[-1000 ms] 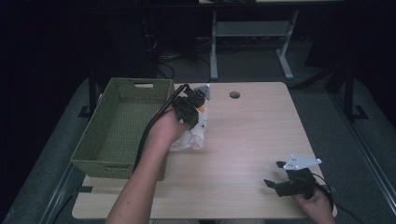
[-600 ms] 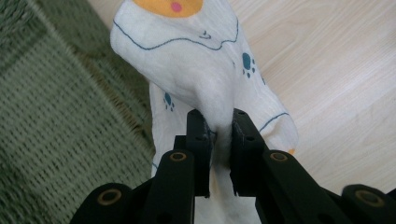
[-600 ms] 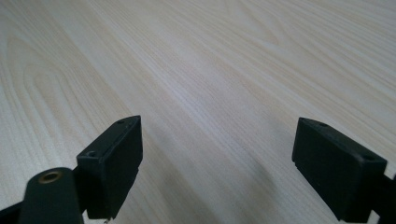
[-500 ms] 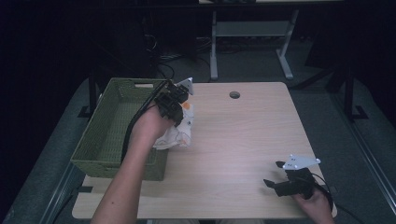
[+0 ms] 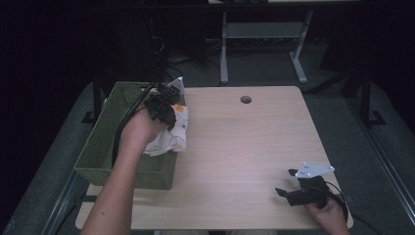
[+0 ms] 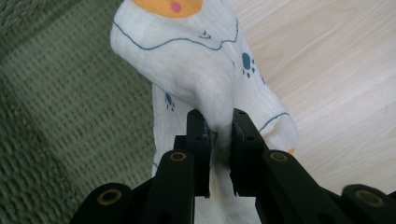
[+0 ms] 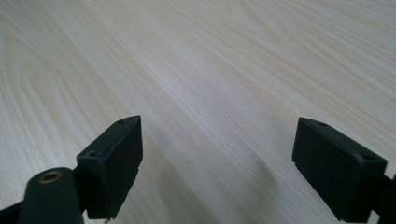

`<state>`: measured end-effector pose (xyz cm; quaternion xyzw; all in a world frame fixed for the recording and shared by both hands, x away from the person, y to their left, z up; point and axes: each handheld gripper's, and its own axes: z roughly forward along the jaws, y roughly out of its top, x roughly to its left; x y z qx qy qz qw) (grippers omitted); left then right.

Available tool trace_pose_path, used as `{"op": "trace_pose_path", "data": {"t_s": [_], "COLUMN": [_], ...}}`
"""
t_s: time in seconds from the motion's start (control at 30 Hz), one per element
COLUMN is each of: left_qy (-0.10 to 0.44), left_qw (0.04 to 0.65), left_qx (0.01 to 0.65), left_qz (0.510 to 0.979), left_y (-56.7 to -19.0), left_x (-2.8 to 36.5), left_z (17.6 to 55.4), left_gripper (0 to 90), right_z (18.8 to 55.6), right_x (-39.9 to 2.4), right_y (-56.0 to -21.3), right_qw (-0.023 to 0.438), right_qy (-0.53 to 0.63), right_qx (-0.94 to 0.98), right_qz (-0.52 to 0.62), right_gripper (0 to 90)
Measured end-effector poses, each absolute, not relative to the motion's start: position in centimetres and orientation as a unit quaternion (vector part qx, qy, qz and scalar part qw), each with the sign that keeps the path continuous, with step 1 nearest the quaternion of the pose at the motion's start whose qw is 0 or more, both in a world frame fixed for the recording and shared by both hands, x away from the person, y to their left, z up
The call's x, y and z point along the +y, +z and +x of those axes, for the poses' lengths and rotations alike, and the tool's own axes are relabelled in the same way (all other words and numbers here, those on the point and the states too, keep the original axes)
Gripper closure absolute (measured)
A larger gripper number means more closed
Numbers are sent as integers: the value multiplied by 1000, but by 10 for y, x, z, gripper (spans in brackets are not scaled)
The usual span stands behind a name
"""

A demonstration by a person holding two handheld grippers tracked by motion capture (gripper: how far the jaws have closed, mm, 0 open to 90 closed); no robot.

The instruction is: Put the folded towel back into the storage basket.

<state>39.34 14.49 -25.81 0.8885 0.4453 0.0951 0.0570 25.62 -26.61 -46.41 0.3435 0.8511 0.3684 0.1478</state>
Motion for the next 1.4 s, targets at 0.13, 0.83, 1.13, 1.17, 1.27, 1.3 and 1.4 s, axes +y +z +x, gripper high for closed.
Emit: {"op": "trace_pose_path", "data": {"t_s": [0.13,0.83,1.13,1.17,1.27,1.3,1.4], "left_qy": [94,86,80,80,75,72,69], "left_qw": [59,47,38,38,39,38,39], "left_qx": [455,481,483,485,484,480,482], "left_qz": [884,871,871,870,871,874,873], "left_y": [-258,-260,-272,-274,-279,-283,-289], "left_x": [155,201,223,225,229,233,236], "left_z": [395,402,406,406,407,409,411], "left_gripper": [804,804,804,804,804,804,804], "right_z": [256,257,257,257,257,257,257], "right_x": [-266,-267,-266,-266,-267,-267,-267], "right_y": [-464,-464,-465,-465,-465,-465,-465], "right_qw": [149,150,149,150,151,150,152], "right_qy": [367,365,364,364,364,364,364], "right_qx": [852,852,851,852,852,852,852], "right_qz": [343,345,347,346,345,345,344], "right_gripper": [159,159,159,159,159,159,159]}}
